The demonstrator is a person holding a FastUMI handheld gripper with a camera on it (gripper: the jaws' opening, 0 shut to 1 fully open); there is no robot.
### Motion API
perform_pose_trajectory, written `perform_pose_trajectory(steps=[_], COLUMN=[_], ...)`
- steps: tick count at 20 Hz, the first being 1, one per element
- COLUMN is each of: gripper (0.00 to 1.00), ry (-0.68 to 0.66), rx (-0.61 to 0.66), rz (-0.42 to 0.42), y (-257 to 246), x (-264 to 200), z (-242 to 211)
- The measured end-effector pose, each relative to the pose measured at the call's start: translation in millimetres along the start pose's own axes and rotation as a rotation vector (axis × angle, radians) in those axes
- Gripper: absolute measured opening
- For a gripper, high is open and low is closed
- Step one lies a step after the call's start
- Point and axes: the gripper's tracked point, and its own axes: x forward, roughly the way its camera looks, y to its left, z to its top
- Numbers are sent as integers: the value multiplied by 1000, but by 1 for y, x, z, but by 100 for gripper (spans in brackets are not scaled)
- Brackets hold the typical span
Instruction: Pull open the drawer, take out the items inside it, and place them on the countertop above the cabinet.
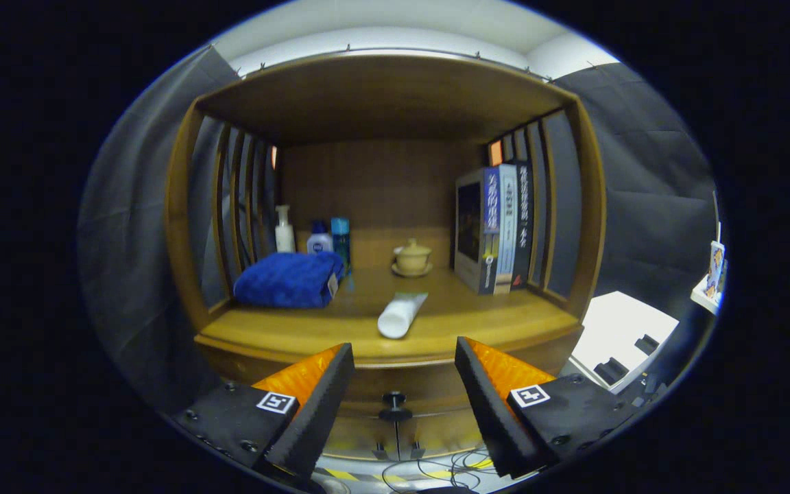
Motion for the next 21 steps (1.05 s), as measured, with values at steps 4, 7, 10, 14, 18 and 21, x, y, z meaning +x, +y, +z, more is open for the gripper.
perform_pose_trajectory(steps=[4,7,10,14,18,21], gripper=[98,98,98,98,98,98], ry=[-79,-116,-136,-133,-114,-114], rx=[-26,-70,-41,-7,12,13], rz=[-13,-39,-25,-24,-31,-41], y=[-17,-27,-25,-26,-27,-31], x=[-33,-49,-58,-59,-57,-56], z=[38,55,66,68,63,64])
